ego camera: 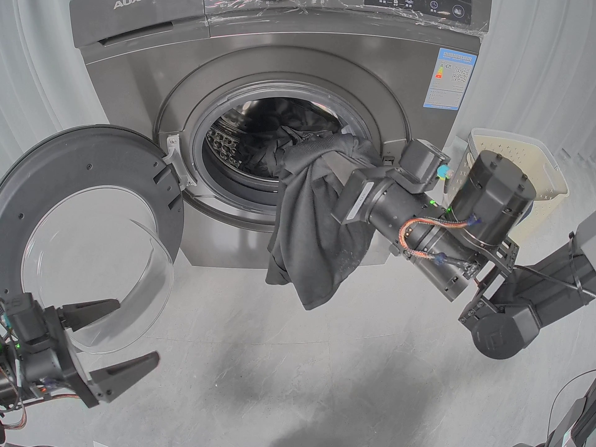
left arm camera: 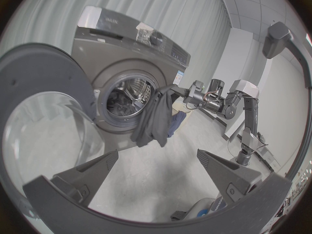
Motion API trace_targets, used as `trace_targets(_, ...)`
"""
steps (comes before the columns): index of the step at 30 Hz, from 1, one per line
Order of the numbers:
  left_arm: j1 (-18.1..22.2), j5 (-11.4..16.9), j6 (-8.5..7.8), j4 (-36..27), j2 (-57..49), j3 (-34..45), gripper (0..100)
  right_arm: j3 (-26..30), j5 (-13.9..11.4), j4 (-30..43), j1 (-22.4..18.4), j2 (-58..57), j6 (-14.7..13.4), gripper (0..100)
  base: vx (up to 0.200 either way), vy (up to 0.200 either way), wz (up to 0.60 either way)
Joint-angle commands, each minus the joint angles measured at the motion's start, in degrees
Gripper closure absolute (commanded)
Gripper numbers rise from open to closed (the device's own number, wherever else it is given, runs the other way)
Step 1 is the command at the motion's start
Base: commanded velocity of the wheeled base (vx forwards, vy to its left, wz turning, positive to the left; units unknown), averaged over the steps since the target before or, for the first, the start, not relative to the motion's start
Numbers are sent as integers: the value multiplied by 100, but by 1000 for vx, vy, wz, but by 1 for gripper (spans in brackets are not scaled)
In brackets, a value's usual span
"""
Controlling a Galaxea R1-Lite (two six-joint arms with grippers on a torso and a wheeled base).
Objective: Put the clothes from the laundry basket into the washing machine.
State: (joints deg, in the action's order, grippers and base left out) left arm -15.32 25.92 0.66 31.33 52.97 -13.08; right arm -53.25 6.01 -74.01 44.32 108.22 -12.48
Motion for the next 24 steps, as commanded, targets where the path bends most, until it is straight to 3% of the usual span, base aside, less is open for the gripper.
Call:
trace_targets(1, -920, -394, 154, 892, 1849, -230, 0, -643, -3, 27, 41, 411, 0, 100, 0, 0, 0)
trace_targets(9, -1104, -148, 180, 1244, 2692, -555, 0, -643, 23, -26, 32, 464, -9, 100, 0, 0, 0)
trace_targets(12, -1113, -17, 303, 1244, 3026, -740, 0, -643, 32, -17, 50, 464, -9, 100, 0, 0, 0)
trace_targets(17, -1104, 89, 347, 1253, 3457, -977, 0, -599, 23, -35, 59, 464, -17, 100, 0, 0, 0)
trace_targets(24, -1227, 80, 593, 1262, 3809, -1223, 0, -617, 23, -105, 94, 595, -9, 100, 0, 0, 0)
